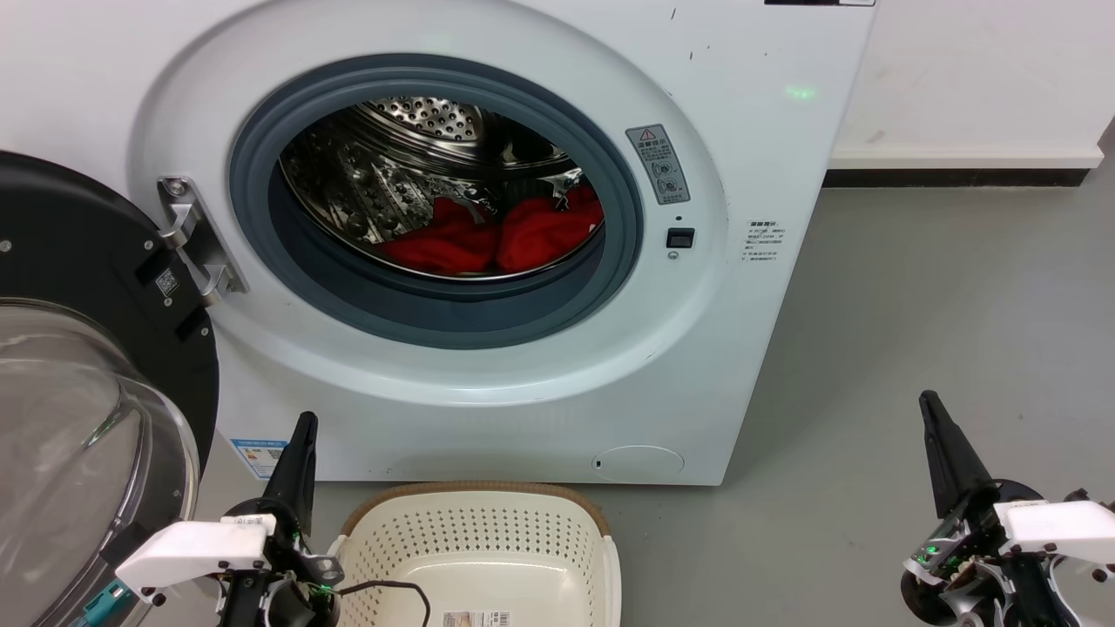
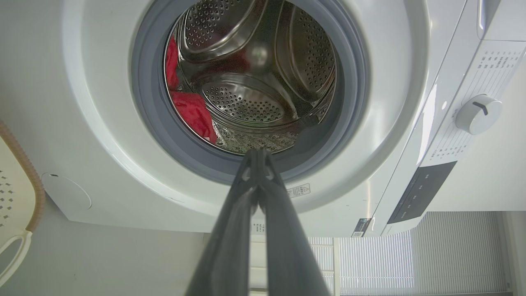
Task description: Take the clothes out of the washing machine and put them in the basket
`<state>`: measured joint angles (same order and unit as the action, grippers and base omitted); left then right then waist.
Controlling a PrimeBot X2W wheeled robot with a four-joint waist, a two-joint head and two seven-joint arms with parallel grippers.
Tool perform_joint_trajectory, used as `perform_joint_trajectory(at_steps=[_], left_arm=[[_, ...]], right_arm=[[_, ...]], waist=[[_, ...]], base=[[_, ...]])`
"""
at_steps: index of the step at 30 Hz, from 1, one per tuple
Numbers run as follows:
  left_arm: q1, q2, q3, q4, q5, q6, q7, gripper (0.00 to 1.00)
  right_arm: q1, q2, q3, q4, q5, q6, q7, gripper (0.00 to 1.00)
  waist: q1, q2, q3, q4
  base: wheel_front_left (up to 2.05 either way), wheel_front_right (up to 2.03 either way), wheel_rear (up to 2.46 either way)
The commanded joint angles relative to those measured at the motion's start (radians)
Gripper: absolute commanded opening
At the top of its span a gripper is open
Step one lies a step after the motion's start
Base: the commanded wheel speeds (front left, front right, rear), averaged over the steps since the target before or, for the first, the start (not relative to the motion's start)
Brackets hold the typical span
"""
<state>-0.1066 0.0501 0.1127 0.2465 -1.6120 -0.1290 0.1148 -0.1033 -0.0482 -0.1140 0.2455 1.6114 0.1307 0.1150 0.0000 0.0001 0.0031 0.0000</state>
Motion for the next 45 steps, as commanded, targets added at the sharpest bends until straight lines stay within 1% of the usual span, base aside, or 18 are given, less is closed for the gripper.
perform_joint_trajectory(at_steps=[1,23,24,27,36,45], left_arm=[[-0.006,0.000,0.003,-0.001,-0.002,-0.004,0.002,0.00],[-0.006,0.000,0.003,-0.001,-0.002,-0.004,0.002,0.00],[0.000,0.000,0.000,0.000,0.000,0.000,0.000,1.00],[0.021,-0.002,-0.004,0.024,0.000,0.001,-0.001,1.00],[0.039,-0.002,-0.015,-0.010,0.019,0.001,-0.047,1.00],[0.052,-0.002,0.003,-0.027,0.078,0.000,-0.089,1.00]], right_arm=[[-0.012,-0.004,0.001,0.001,0.004,0.000,0.001,0.00],[-0.012,-0.004,0.001,0.001,0.003,0.000,0.001,0.00],[0.000,0.000,0.000,0.000,0.000,0.000,0.000,1.00],[0.019,0.004,0.000,0.024,0.000,0.000,0.000,1.00],[0.034,0.003,0.023,0.001,-0.020,0.000,-0.047,1.00],[0.043,0.002,0.019,0.001,-0.106,0.000,-0.089,1.00]], waist=[[0.0000,-0.0001,0.000,0.000],[0.0000,-0.0001,0.000,0.000],[0.0000,-0.0001,0.000,0.000],[0.0000,-0.0001,0.000,0.000],[0.0000,-0.0001,0.001,-0.001],[0.0000,-0.0001,0.002,-0.002]], base=[[0.00,0.00,0.00],[0.00,0.00,0.00],[0.00,0.00,0.00],[0.00,0.00,0.00],[0.00,0.00,0.00],[0.00,0.00,0.00]])
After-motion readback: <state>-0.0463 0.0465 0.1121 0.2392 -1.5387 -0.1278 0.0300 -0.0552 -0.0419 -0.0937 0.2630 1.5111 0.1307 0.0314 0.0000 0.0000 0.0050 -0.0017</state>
